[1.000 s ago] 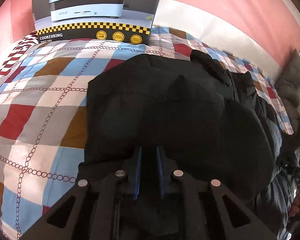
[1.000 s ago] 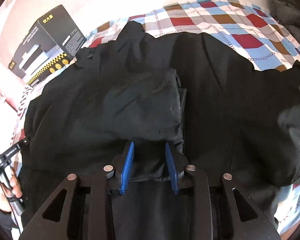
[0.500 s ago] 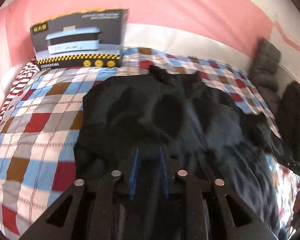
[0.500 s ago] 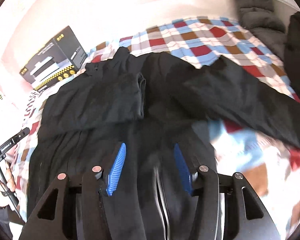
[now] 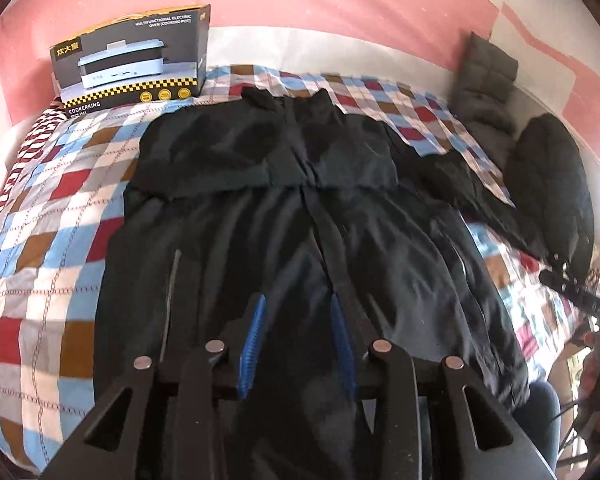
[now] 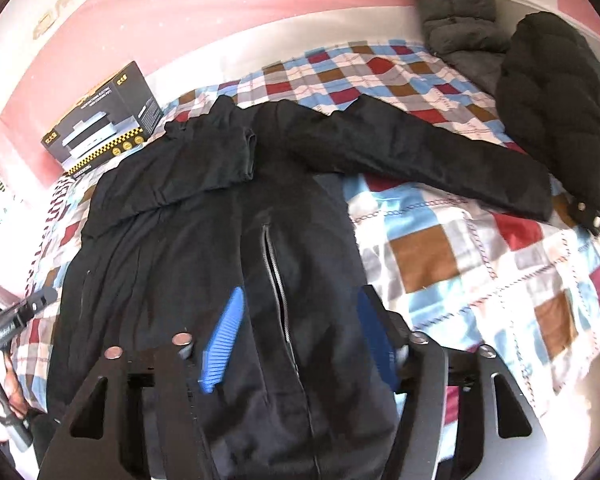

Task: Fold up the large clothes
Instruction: 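Lower the sleeve onto the jacket body and open the left tool, then grasp the other sleeve with the right tool and fold it across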

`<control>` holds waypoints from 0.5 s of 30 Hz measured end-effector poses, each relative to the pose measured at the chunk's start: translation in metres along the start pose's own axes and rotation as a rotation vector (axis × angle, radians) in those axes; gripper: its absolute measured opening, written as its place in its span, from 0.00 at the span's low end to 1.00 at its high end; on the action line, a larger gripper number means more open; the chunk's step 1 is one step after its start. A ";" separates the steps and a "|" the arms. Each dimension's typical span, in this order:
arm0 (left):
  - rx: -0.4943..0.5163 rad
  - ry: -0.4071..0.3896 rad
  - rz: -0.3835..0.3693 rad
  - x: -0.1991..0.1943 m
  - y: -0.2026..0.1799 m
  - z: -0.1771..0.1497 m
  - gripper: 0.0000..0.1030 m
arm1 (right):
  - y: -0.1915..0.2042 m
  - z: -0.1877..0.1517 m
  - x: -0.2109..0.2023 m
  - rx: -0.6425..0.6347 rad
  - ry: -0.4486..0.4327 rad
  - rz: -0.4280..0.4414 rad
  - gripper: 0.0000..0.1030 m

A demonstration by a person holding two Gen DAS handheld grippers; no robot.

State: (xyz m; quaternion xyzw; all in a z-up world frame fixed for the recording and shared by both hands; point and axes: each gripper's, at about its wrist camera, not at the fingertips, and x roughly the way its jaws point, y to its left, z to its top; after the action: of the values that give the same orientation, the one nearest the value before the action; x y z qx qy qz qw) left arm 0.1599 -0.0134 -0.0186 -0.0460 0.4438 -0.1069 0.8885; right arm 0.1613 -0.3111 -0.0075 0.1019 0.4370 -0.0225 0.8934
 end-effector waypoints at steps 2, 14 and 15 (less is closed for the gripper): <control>0.002 0.009 -0.007 -0.004 -0.003 -0.006 0.35 | -0.002 -0.003 -0.006 0.002 -0.012 -0.010 0.60; 0.011 0.005 0.009 0.002 -0.007 -0.003 0.36 | -0.023 -0.006 0.000 0.050 -0.013 -0.019 0.60; 0.010 0.010 0.008 0.005 -0.008 -0.001 0.36 | -0.027 -0.005 0.002 0.057 -0.013 -0.024 0.60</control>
State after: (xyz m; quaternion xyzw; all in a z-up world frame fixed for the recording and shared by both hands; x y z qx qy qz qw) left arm 0.1610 -0.0225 -0.0215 -0.0392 0.4477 -0.1059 0.8870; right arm 0.1551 -0.3359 -0.0165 0.1221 0.4315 -0.0463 0.8926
